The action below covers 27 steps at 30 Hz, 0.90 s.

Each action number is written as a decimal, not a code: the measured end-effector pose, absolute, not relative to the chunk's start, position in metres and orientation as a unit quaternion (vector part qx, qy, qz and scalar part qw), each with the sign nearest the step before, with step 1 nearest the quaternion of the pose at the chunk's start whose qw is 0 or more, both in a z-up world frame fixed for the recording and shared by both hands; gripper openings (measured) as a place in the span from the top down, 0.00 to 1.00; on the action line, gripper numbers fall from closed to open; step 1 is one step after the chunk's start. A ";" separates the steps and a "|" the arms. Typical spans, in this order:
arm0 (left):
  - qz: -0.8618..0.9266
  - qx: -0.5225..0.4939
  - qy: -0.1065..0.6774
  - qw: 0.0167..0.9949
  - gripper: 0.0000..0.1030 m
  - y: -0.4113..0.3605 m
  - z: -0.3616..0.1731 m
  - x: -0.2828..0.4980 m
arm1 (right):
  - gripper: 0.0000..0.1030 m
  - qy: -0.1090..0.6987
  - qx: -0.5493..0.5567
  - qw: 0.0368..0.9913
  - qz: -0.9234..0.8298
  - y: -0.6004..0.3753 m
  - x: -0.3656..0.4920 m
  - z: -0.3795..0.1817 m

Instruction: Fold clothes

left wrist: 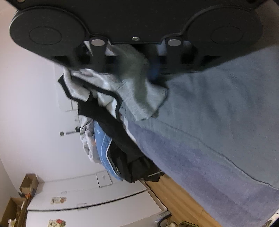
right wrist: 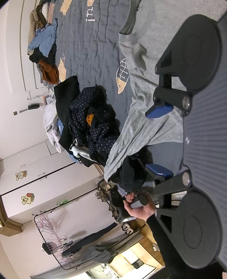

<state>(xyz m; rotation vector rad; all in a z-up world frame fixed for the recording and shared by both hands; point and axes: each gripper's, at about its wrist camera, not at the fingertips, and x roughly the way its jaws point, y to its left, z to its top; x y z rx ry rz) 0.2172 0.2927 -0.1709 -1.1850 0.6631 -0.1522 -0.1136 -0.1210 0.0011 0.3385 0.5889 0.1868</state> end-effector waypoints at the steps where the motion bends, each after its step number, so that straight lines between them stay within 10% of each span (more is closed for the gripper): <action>1: -0.068 -0.540 0.302 0.783 0.90 0.291 -0.170 0.215 | 0.44 0.289 0.165 0.939 0.092 -0.120 -0.114 0.002; 27: -0.279 -0.383 0.222 0.852 0.92 0.172 -0.032 0.147 | 0.44 0.253 0.200 0.945 0.047 -0.183 -0.148 0.008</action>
